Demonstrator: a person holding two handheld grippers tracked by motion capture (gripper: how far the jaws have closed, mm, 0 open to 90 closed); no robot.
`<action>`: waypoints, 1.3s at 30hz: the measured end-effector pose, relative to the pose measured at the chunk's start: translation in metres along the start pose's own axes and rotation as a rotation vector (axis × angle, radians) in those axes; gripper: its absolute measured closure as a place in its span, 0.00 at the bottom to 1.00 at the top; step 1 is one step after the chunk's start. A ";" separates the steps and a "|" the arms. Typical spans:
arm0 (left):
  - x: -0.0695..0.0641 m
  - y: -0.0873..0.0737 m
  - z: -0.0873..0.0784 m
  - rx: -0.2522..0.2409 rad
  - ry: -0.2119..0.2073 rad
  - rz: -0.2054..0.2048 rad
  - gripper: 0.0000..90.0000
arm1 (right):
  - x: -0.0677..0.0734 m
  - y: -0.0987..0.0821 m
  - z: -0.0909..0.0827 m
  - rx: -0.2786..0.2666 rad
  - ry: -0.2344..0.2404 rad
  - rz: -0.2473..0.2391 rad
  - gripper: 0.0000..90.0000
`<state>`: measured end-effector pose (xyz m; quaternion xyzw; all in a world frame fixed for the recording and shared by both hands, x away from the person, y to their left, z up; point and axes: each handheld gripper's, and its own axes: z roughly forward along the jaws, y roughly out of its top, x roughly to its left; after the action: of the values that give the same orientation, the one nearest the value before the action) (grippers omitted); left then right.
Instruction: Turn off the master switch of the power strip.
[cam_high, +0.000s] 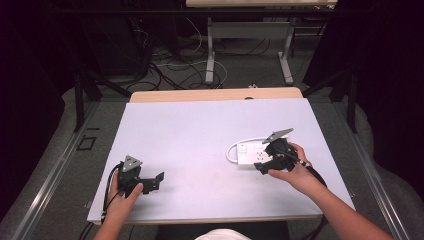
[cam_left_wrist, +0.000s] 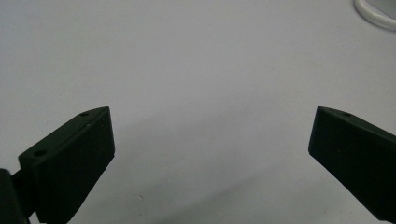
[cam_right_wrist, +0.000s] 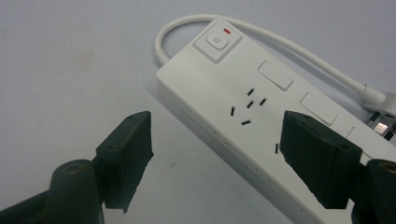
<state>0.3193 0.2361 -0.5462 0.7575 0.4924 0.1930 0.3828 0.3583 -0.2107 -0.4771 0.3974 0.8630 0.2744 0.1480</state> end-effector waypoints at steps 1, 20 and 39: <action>0.000 0.000 0.000 0.000 0.000 0.001 0.00 | 0.002 0.002 0.000 0.006 -0.002 0.012 0.29; 0.001 0.000 0.001 -0.007 0.000 -0.005 0.00 | -0.004 0.028 0.009 0.043 -0.018 0.023 0.40; 0.002 0.000 0.001 0.000 -0.003 -0.001 0.00 | -0.008 0.043 0.028 0.062 -0.024 0.062 0.53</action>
<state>0.3206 0.2373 -0.5469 0.7577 0.4920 0.1916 0.3835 0.4024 -0.1837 -0.4739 0.4315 0.8566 0.2473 0.1374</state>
